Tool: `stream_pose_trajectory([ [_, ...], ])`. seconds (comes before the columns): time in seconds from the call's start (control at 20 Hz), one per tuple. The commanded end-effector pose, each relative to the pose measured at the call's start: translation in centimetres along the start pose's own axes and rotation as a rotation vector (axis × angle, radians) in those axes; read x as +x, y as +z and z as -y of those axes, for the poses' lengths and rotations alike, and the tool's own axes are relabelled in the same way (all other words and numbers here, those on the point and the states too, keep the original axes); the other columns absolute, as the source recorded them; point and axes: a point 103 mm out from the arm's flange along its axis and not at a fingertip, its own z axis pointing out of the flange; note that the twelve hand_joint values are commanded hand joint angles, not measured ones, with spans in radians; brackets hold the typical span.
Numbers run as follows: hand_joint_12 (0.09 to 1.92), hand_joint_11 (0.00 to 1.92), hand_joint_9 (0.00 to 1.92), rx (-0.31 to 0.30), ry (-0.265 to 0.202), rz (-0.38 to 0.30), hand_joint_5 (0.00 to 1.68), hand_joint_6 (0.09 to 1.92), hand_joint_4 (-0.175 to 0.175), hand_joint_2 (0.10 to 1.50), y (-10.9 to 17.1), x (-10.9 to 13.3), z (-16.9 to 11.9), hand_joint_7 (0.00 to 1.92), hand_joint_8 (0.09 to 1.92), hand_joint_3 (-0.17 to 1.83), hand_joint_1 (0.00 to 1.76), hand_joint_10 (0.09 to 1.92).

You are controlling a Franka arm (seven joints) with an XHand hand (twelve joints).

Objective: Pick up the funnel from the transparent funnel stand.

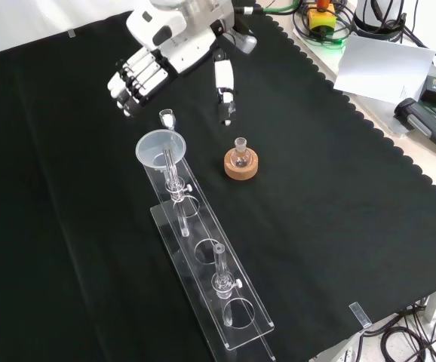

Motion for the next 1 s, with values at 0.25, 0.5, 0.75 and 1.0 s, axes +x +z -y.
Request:
stream_pose_trajectory([
  [0.25,0.09,0.0,0.04,0.027,-0.005,-0.029,0.0,0.09,-0.027,0.64,2.4,0.0,-3.4,0.07,0.09,0.02,0.48,0.09],
  [0.5,0.09,0.0,0.05,0.038,-0.008,-0.017,0.0,0.09,-0.035,0.64,2.8,-0.7,-4.7,0.07,0.09,0.02,0.49,0.09],
  [0.75,0.09,0.01,0.06,0.05,-0.009,-0.007,0.0,0.09,-0.038,0.65,3.5,-1.1,-5.5,0.1,0.09,0.02,0.5,0.09],
  [1.0,0.11,0.0,0.06,0.068,-0.003,-0.014,0.0,0.09,-0.04,0.65,4.4,-1.5,-6.2,0.11,0.09,0.01,0.51,0.1],
])
